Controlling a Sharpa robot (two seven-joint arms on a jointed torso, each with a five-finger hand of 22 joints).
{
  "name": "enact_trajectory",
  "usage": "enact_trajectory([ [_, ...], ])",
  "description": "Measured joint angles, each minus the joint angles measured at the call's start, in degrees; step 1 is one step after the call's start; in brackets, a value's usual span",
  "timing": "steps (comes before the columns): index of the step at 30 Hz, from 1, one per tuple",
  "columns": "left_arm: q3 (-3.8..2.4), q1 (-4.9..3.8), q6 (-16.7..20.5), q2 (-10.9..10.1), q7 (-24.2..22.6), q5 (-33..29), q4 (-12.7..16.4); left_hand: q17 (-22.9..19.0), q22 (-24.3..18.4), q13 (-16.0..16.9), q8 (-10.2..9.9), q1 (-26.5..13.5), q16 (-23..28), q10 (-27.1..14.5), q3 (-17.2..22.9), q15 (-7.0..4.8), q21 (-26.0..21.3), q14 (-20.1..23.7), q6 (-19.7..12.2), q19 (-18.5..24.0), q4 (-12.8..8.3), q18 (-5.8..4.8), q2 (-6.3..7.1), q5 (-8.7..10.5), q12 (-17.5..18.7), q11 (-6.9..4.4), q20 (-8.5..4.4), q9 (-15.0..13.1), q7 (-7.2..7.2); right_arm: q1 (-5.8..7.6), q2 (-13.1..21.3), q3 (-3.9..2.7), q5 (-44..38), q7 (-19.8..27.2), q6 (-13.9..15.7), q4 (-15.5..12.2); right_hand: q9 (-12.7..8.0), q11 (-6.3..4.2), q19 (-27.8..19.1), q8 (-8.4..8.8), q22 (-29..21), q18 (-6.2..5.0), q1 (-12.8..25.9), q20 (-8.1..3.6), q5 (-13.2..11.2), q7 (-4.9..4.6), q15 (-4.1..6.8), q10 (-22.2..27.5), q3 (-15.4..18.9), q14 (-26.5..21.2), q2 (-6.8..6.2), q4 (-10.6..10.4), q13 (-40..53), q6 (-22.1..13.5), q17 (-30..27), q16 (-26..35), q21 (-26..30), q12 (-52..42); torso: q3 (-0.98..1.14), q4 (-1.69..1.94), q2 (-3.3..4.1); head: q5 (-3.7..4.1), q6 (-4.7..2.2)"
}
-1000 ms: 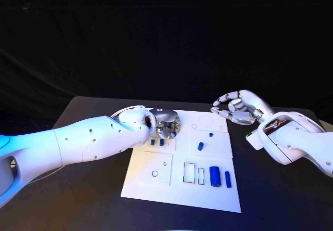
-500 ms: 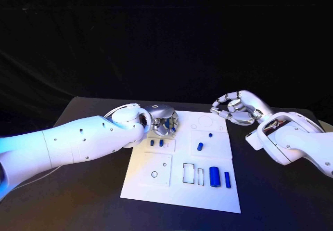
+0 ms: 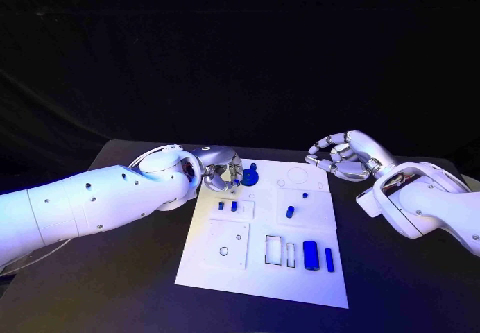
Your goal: Assemble the parts on the task board
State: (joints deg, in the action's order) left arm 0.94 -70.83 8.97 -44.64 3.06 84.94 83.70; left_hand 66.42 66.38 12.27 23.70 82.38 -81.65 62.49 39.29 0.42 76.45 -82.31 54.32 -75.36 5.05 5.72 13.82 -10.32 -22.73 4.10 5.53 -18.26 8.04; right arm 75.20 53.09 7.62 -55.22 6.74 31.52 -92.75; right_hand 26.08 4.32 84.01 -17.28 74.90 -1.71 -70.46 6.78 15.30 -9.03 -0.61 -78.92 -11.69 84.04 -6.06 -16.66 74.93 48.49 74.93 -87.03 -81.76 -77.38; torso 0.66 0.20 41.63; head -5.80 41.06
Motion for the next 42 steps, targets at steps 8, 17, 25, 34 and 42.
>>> enact_trajectory([
  [8,0.47,0.15,-1.2,0.1,0.4,-0.8,-1.6,-0.2,0.0,0.0,0.0,-0.3,0.0,0.0,0.0,0.00,0.0,0.0,0.0,0.0,0.0,0.00,0.30,0.00,0.3,0.00,0.00,-0.1,0.00,0.00,0.0,0.00,0.0,0.0,0.0,0.0,0.0,0.00,0.0,0.00,0.0,0.00,0.0,0.00,0.0,0.00,0.00,0.0,0.0,0.0,0.00,0.0,0.0,0.0,0.0,0.0,0.0,0.0,-0.07,-0.17,0.09,-0.29,-0.07],
  [17,0.92,0.37,-2.4,0.6,0.8,-1.0,-3.3,-0.3,0.0,0.0,0.0,-0.3,0.0,0.0,0.0,0.00,0.0,0.0,0.0,0.0,0.0,0.00,0.30,0.00,0.3,0.00,0.00,-0.1,0.01,0.00,0.0,0.00,0.0,0.0,0.1,0.0,0.0,0.00,0.0,0.00,0.0,0.00,0.0,0.00,0.0,0.00,0.00,0.0,0.0,0.0,0.00,0.0,0.0,0.0,0.0,0.0,0.0,0.0,-0.04,-0.16,0.15,-0.26,0.11],
  [25,1.05,0.42,-3.2,0.9,1.0,-1.0,-3.7,-0.4,-0.2,0.0,0.0,-0.3,0.0,0.0,0.0,0.00,0.0,0.0,0.0,0.0,0.0,0.01,0.30,0.00,0.3,0.01,0.00,-0.1,0.02,0.00,0.0,0.00,0.0,0.1,0.1,0.0,0.0,0.00,0.0,0.00,0.0,0.00,0.0,0.00,0.0,0.00,0.00,0.0,0.3,0.0,0.00,0.0,0.0,0.0,0.0,0.0,0.0,0.0,-0.01,-0.15,0.12,-0.40,0.19],
  [34,1.06,0.43,-3.8,1.0,1.0,-1.1,-3.5,-0.5,-0.5,0.0,0.0,-0.3,0.0,0.2,0.0,0.00,0.0,0.0,0.0,0.0,0.0,0.00,0.30,0.00,0.3,0.20,0.00,0.0,0.02,0.00,0.0,0.00,0.0,0.1,0.1,0.0,0.0,0.00,0.0,0.00,0.0,0.00,0.0,0.00,0.0,0.00,0.00,0.0,0.3,0.0,0.00,0.0,0.0,0.0,0.0,0.0,0.0,0.0,-0.01,-0.19,0.11,-0.42,0.21],
  [42,1.11,0.43,-4.0,1.1,1.0,-1.1,-3.2,-0.5,-0.5,-0.1,0.0,-0.3,0.0,0.3,0.0,0.00,0.0,0.0,0.1,0.0,0.0,0.00,0.29,0.00,0.6,0.08,0.00,0.0,-0.10,0.00,0.0,0.00,0.0,0.1,0.1,0.0,0.0,0.00,0.0,0.00,0.0,0.00,0.0,0.00,0.0,0.00,0.00,0.0,0.3,0.0,0.00,0.0,0.0,0.0,0.0,0.0,0.0,0.0,-0.01,-0.19,0.11,-0.38,0.20],
])
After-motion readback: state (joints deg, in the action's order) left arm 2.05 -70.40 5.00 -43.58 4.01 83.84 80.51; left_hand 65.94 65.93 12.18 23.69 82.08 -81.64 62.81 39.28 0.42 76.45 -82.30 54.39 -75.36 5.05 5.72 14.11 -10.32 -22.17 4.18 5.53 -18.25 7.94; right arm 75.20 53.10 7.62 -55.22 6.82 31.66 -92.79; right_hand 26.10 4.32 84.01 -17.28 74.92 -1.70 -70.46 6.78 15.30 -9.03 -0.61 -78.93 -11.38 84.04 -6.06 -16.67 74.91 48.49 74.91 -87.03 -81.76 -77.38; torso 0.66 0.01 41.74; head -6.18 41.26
